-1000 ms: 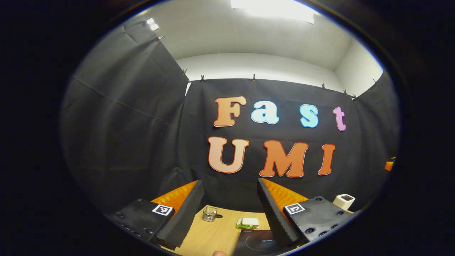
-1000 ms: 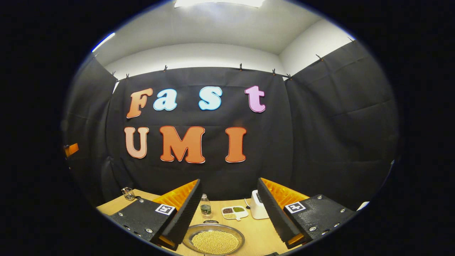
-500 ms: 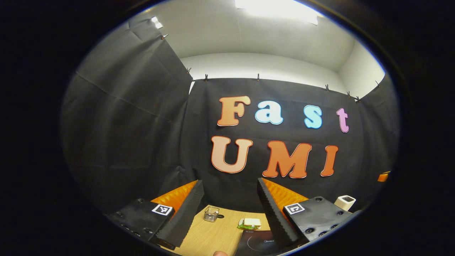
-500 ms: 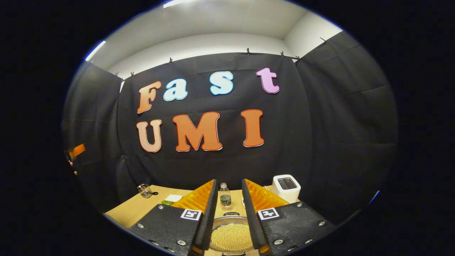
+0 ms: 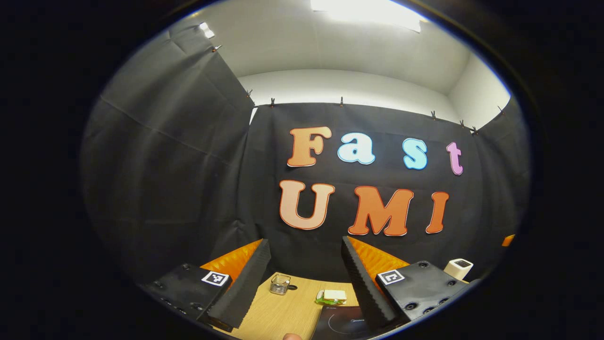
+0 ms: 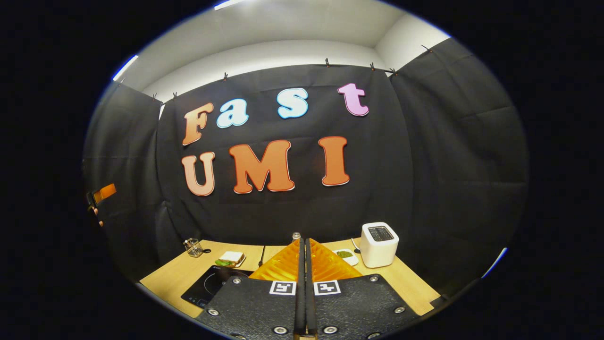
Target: First push the handle of the pot to place it horizontally, then grasp the pot with both hands and set it on the induction cooktop.
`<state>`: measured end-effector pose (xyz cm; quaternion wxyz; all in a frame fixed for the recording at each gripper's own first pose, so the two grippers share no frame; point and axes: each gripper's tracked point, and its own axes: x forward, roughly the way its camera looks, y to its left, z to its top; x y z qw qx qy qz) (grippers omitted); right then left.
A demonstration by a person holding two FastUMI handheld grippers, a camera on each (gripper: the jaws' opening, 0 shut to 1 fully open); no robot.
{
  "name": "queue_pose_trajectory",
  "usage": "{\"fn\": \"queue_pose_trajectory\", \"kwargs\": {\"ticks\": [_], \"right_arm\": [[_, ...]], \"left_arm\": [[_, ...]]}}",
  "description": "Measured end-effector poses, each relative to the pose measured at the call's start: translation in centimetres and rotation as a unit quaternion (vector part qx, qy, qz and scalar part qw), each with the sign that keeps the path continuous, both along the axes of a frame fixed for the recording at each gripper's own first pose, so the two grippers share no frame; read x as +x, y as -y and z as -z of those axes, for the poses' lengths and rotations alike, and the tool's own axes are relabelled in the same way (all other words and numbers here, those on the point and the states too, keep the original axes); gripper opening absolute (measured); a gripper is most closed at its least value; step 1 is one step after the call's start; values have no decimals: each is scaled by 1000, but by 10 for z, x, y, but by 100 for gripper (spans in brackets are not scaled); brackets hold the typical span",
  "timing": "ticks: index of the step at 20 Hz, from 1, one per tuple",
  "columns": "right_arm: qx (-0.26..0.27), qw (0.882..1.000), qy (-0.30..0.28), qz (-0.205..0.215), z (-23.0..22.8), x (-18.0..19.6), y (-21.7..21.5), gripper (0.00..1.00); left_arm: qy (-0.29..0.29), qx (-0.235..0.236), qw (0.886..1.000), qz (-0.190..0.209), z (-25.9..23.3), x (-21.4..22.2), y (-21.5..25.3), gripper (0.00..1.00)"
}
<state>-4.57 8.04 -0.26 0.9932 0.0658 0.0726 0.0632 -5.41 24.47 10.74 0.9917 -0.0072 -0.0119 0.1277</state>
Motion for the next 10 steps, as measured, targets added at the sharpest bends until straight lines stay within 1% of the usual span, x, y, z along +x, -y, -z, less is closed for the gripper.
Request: {"fn": "queue_pose_trajectory", "kwargs": {"ticks": [5,7,10], "right_arm": [[-5,999,-38,-7,46,-19,-4,0],[-7,998,-55,-12,67,-29,-11,0],[-12,996,-89,-27,104,-42,-26,0]], "left_arm": [[0,3,1000,1,-1,3,2,97],[0,1,1000,-1,0,1,0,100],[-3,0,1000,-2,3,2,-2,97]]}}
